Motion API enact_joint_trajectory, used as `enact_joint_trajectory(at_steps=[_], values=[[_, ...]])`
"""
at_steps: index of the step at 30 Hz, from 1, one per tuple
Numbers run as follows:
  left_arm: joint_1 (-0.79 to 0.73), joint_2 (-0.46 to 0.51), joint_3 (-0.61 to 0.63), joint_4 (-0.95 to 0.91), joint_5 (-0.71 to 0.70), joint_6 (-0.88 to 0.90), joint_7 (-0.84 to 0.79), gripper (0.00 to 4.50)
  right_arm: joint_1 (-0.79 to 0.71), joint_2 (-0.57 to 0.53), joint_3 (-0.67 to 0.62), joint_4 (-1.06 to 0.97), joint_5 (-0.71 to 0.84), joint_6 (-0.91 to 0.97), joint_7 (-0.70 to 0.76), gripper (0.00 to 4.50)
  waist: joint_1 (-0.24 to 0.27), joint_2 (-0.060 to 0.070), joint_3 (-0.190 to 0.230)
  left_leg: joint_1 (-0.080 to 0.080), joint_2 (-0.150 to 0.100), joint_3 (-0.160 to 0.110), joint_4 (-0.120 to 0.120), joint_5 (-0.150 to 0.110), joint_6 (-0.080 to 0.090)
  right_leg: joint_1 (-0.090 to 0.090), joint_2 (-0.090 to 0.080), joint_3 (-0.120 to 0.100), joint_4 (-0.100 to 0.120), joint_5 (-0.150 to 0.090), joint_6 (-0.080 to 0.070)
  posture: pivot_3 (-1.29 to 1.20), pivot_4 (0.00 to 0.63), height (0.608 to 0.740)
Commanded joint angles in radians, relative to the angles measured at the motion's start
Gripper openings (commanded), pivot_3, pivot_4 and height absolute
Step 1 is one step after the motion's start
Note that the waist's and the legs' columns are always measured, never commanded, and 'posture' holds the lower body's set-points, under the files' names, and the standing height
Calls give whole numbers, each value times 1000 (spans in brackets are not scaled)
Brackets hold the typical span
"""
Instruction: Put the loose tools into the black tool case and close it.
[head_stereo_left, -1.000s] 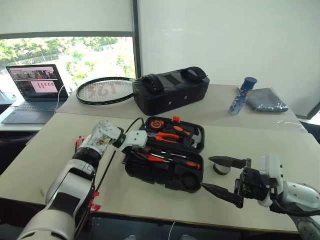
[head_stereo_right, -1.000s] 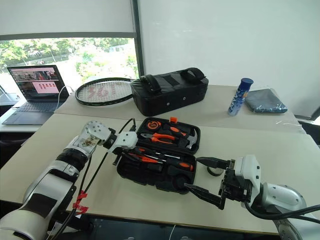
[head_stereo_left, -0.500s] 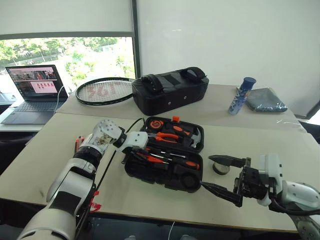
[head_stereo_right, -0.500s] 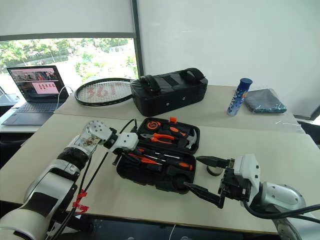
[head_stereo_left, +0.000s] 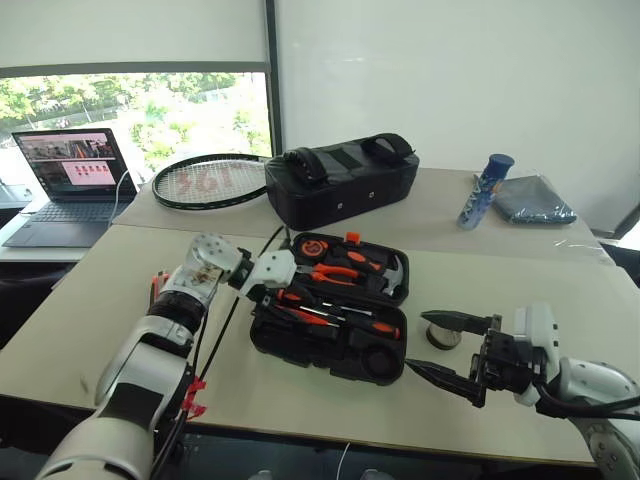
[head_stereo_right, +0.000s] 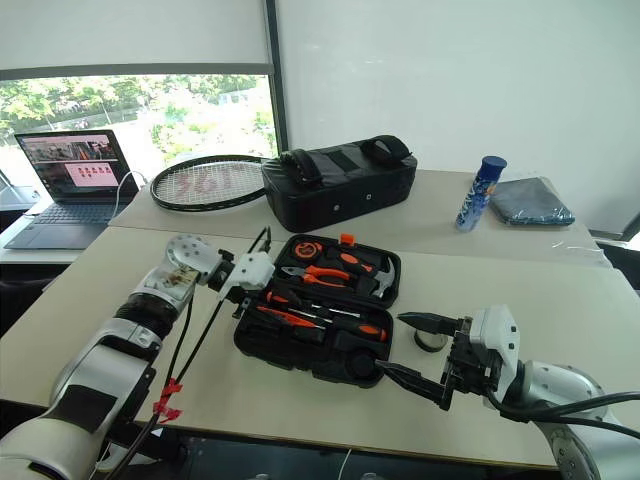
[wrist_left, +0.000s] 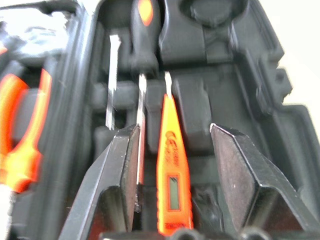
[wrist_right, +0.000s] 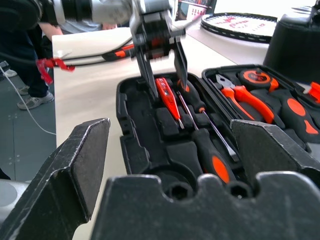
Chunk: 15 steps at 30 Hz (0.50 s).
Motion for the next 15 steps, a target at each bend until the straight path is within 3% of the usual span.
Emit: enact_joint_trajectory(at_steps=[1,8,15], values=[[-2,10,55,-18,-12,6,25,2164,-15,8,-3,1,-5,-32,14,4500,0,0,0,0,0,0,0,0,0,0,0,0,0,0,0,0,150,740],[67,-3,63,11,43,-36,85,14,-25,17,5,4,-15,-33,20,4500,0,0,0,0,0,0,1,0,0,0,0,0,2,0,0,0,150,740],[111,-14,49,17,95,-70,110,14,-20,14,3,-2,-17,-31,17,4500,3,0,0,-1,0,0,4,0,0,0,0,0,3,0,0,0,150,740]])
